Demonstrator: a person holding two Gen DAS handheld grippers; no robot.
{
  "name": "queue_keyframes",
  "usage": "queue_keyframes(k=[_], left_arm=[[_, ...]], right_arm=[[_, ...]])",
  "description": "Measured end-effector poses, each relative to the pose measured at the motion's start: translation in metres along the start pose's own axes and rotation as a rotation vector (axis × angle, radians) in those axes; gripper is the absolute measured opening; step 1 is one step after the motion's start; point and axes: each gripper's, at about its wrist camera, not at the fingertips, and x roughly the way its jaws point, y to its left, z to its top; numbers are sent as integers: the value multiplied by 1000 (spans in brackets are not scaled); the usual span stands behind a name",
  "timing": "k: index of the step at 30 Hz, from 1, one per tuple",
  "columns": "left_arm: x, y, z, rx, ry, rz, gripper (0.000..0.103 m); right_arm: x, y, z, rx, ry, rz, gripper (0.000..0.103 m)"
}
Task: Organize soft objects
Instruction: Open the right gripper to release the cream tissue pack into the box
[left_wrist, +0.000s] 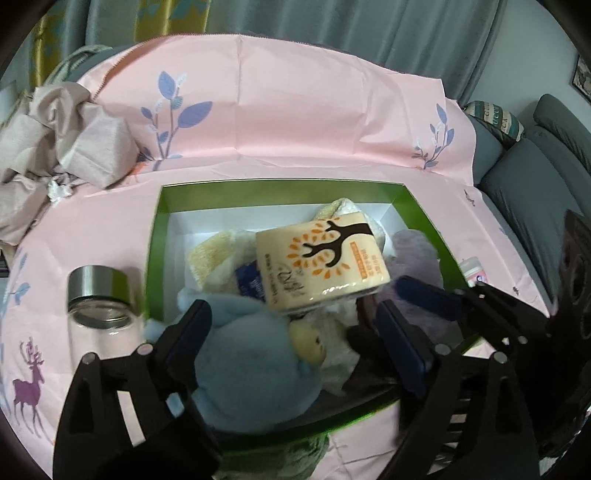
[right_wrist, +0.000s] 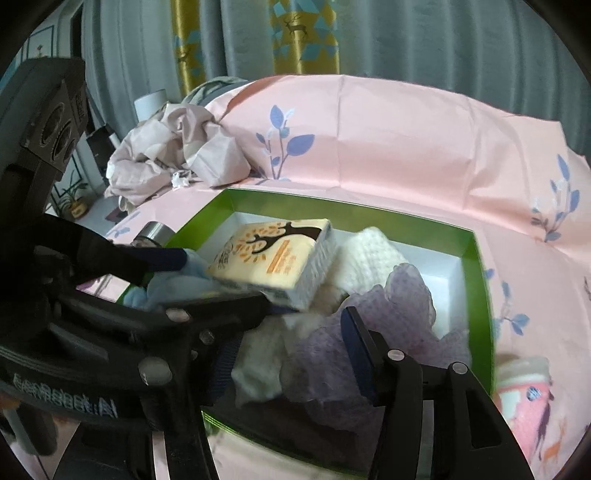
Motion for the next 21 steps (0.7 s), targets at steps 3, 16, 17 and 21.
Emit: queue_keyframes(k=[3, 16, 17, 21], left_arm=[[-8, -1, -6, 18, -9, 44, 101], [-55, -32, -48, 94, -62, 148, 102], [-60, -34, -52, 93, -68, 144, 102], [-76, -39, -67, 83, -84, 141, 102]], right_arm=[[-15, -3, -11, 16, -10, 2, 57], [-73, -5, -60, 158, -30, 10, 83], [-77, -4, -63, 161, -34, 8, 83], [-93, 3, -73, 161, -41, 17, 83]])
